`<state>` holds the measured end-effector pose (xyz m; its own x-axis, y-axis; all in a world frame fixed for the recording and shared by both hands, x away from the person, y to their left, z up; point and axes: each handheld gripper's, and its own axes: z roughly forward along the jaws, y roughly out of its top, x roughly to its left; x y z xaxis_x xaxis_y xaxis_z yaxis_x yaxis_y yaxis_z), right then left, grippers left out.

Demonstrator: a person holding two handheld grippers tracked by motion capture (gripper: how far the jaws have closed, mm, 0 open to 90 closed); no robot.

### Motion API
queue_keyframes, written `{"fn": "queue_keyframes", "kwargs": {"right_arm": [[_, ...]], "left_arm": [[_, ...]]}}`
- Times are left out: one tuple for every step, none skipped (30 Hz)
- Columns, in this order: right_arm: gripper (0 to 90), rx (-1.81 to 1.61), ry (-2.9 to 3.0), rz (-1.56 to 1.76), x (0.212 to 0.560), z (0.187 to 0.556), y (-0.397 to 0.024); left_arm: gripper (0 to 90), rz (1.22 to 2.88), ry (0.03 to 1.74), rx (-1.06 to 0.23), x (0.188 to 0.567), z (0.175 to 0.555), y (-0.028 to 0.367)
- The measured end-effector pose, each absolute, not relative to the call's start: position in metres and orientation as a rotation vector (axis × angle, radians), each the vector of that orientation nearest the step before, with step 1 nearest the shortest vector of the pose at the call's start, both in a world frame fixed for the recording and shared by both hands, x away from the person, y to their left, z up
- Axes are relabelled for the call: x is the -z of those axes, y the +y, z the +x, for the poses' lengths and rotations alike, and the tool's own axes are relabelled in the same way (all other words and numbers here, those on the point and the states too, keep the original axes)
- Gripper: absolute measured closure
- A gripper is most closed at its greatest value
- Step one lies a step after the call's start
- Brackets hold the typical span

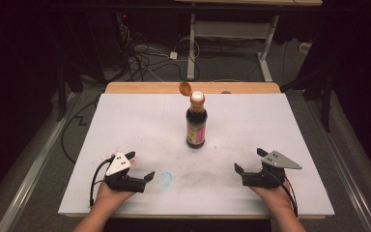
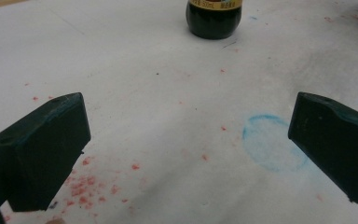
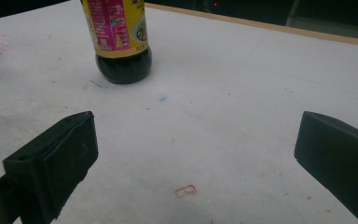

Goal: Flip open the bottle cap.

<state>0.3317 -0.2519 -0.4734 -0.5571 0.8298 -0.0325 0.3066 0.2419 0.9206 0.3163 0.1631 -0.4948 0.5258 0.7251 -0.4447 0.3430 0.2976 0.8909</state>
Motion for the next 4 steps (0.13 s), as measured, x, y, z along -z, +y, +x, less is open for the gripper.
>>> {"fn": "queue_keyframes", "kwargs": {"right_arm": [[0.4, -1.295, 1.991, 1.030, 0.4737, 0.3317, -0.2521], [0.3, -1.297, 1.992, 1.031, 0.4740, 0.3317, -0.2523], [0.3, -1.296, 1.993, 1.033, 0.4741, 0.3316, -0.2523], [0.3, -1.296, 1.992, 1.033, 0.4741, 0.3315, -0.2523]], "left_arm": [[0.0, 1.299, 1.054, -0.326, 0.4946, 0.3165, 0.1635], [0.0, 1.295, 1.059, -0.323, 0.4945, 0.3168, 0.1638], [0.0, 1.292, 1.061, -0.322, 0.4944, 0.3171, 0.1641], [0.0, 1.292, 1.059, -0.322, 0.4943, 0.3169, 0.1643]]}}
